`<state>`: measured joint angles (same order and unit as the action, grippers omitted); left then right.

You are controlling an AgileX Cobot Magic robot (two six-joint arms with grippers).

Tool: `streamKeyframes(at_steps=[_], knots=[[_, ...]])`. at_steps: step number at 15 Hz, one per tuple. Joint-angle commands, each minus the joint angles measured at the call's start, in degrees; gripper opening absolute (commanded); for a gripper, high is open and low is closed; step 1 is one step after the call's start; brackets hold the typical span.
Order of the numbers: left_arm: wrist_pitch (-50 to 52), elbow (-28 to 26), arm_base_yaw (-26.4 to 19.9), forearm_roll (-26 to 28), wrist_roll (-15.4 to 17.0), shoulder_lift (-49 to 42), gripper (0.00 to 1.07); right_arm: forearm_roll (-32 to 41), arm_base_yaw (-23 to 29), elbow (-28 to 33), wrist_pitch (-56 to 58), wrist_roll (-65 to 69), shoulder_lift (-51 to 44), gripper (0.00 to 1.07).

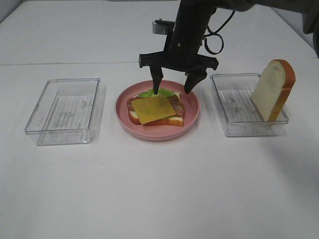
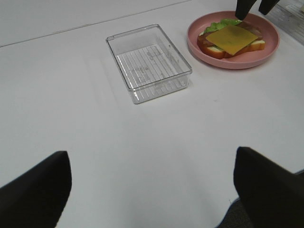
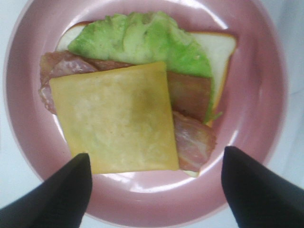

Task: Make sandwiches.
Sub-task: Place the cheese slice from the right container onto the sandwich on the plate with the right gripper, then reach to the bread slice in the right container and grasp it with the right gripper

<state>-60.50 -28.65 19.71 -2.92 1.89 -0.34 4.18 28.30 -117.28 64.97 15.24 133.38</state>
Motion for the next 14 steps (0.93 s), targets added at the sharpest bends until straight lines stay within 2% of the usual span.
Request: streamKeyframes(at_steps=[1, 4, 10, 11, 12, 14], knots=[[0.52, 0.11, 0.0, -0.11, -0.11, -0.4, 0.88, -5.84, -0.23, -0.23, 2.58, -0.52, -3.95, 0.73], [0.52, 0.11, 0.0, -0.11, -0.11, -0.4, 0.88, -9.0, -2.29, -0.23, 4.53, -0.4, -9.22, 0.73], [0.52, 0.11, 0.0, -0.11, -0.11, -0.4, 0.88, -10.66, -14.84, -0.11, 8.65, -3.55, -14.32, 0.73], [0.52, 0.11, 0.0, -0.11, -0.11, -0.4, 0.88, -10.03, -17.07, -0.11, 8.65, -3.55, -14.32, 0.73], [0.52, 0.11, 0.0, -0.11, -0.11, -0.4, 0.88, -7.51, -20.86, -0.11, 8.65, -4.87, -14.32, 0.73], [0.52, 0.11, 0.0, -0.11, -0.11, -0.4, 0.88, -1.72, -24.98, 0.0, 8.65, -7.96, -14.38, 0.73]])
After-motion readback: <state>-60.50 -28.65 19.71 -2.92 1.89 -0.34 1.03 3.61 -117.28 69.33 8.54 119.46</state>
